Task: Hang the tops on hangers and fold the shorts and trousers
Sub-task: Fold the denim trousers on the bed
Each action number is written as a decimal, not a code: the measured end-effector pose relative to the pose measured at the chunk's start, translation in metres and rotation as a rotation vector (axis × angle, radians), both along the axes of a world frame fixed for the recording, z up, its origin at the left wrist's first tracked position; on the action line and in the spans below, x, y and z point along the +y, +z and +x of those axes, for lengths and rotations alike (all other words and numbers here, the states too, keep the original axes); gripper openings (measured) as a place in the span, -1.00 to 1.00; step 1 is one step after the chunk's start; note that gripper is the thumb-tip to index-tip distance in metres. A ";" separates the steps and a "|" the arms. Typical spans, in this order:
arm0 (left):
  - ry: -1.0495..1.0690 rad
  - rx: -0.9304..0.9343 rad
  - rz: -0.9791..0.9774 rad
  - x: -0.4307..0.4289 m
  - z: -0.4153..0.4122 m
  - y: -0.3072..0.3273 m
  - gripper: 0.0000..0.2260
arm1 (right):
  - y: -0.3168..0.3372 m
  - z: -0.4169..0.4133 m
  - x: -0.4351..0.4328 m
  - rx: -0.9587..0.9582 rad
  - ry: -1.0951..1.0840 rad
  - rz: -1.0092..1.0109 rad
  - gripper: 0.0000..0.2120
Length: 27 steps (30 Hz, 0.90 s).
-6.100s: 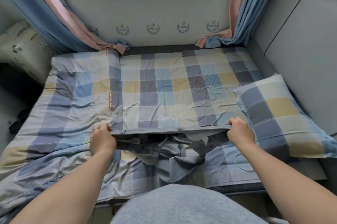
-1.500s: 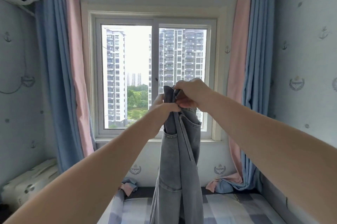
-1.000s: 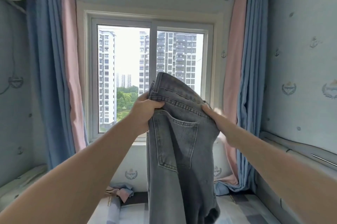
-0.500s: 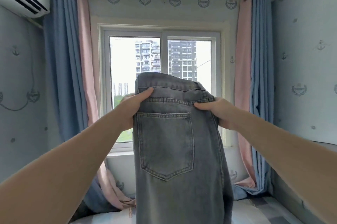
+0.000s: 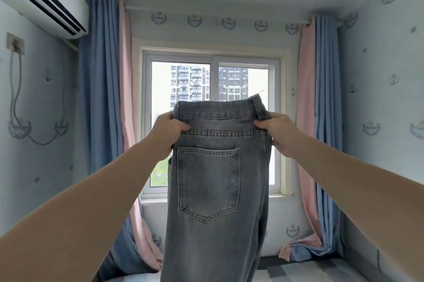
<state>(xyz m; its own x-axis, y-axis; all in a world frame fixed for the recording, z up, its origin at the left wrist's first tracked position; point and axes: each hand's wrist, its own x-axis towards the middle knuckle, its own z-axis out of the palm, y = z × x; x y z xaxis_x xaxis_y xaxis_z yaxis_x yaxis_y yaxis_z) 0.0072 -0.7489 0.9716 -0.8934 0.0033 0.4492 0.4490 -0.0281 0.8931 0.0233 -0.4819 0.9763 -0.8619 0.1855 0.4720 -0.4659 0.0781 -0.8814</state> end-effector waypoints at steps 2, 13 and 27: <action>0.016 0.024 -0.021 -0.005 0.026 0.003 -0.72 | 0.003 0.025 -0.006 0.023 -0.006 0.021 -0.76; 0.281 0.236 -0.255 -0.013 0.178 -0.009 -0.78 | -0.014 0.184 -0.005 0.093 -0.118 0.087 -0.88; 0.162 0.035 -0.281 -0.025 0.279 -0.050 -0.80 | -0.058 0.282 -0.002 0.032 -0.128 0.068 -0.87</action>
<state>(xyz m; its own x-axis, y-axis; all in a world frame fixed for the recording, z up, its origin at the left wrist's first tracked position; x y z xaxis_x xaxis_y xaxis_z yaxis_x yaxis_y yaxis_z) 0.2866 -0.7739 0.9215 -0.8765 -0.0091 0.4814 0.4581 0.2917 0.8397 0.3051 -0.4841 0.9180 -0.8174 0.2597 0.5142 -0.4762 0.1977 -0.8568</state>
